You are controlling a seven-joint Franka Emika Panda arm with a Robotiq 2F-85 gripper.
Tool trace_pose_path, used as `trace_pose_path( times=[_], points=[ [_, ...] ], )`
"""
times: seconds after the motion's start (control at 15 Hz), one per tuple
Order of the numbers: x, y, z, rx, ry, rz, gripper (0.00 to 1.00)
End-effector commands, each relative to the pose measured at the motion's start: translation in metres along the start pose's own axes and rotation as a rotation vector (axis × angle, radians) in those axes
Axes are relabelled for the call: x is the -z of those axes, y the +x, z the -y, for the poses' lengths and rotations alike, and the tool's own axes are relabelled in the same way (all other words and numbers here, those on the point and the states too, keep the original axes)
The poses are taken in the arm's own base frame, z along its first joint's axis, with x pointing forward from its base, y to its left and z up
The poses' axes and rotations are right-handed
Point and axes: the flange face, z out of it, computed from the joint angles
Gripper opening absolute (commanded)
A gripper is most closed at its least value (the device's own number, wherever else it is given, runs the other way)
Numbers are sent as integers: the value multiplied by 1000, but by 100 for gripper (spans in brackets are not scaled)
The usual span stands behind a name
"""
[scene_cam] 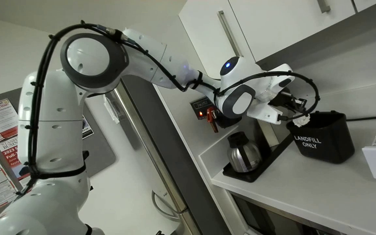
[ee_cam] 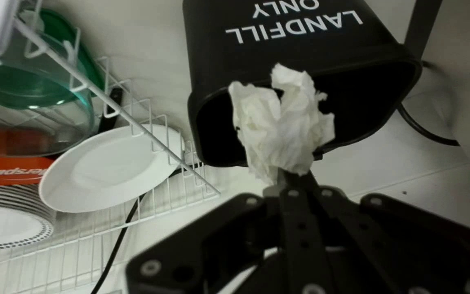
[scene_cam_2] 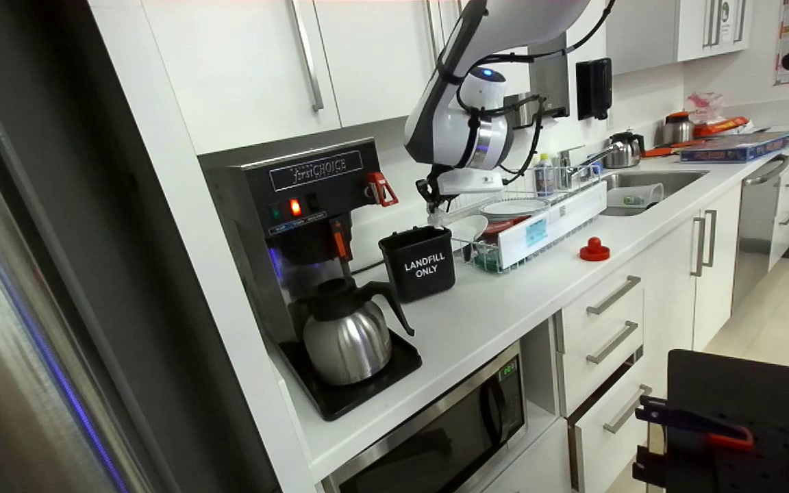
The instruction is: Put the crumpled paper in the black bin
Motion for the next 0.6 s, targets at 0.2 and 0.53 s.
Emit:
trace_pose_path(
  times=[0.2, 0.53],
  points=[
    [-53, 16, 2, 78, 61, -62, 0],
    [-76, 22, -1, 67, 66, -82, 0]
  ],
)
